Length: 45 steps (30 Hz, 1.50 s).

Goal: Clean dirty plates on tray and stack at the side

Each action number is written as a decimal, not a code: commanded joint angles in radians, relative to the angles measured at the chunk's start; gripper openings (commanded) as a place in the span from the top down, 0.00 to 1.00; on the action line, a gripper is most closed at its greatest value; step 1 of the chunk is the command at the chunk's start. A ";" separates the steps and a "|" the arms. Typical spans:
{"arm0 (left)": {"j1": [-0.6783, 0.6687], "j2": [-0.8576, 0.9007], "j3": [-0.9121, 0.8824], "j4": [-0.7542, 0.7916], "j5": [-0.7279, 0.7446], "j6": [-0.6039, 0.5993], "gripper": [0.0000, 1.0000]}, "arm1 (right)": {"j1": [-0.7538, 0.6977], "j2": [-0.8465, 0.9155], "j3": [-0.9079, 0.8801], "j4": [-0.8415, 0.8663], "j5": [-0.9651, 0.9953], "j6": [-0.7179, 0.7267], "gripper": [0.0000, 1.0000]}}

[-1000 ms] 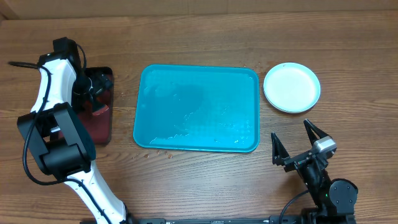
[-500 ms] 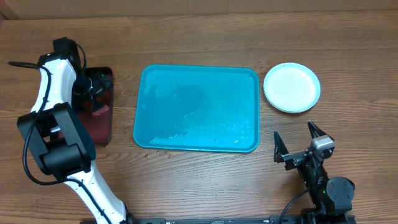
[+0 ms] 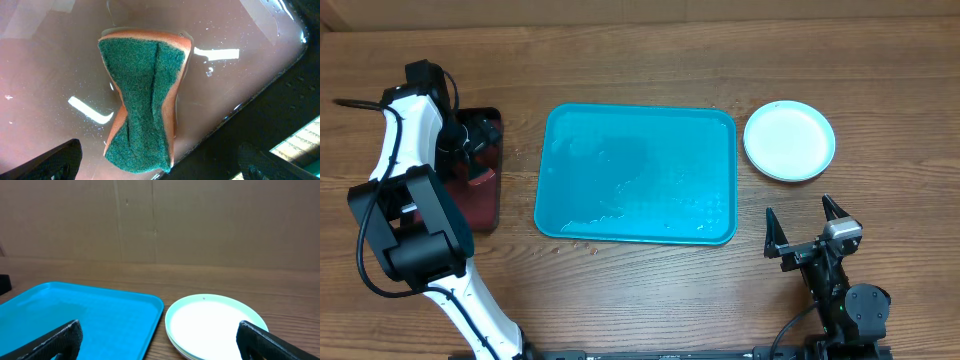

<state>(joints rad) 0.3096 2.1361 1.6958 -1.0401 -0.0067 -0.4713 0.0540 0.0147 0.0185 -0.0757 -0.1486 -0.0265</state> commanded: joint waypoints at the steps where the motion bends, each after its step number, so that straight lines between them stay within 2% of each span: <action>1: 0.004 -0.001 0.017 0.001 0.007 0.000 0.00 | -0.004 -0.012 -0.010 0.003 0.017 -0.004 0.00; 36: 0.003 -0.003 0.017 -0.035 -0.022 0.003 0.00 | -0.004 -0.012 -0.010 0.003 0.017 -0.004 0.00; 40: -0.009 -0.043 0.017 -0.073 -0.041 0.004 0.00 | -0.004 -0.012 -0.010 0.003 0.017 -0.004 0.00; 45: -0.036 -0.160 0.017 -0.041 -0.049 0.028 0.00 | -0.004 -0.012 -0.010 0.003 0.017 -0.004 0.00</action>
<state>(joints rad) 0.3004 2.1040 1.6958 -1.0966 -0.0357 -0.4698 0.0540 0.0147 0.0185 -0.0761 -0.1410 -0.0269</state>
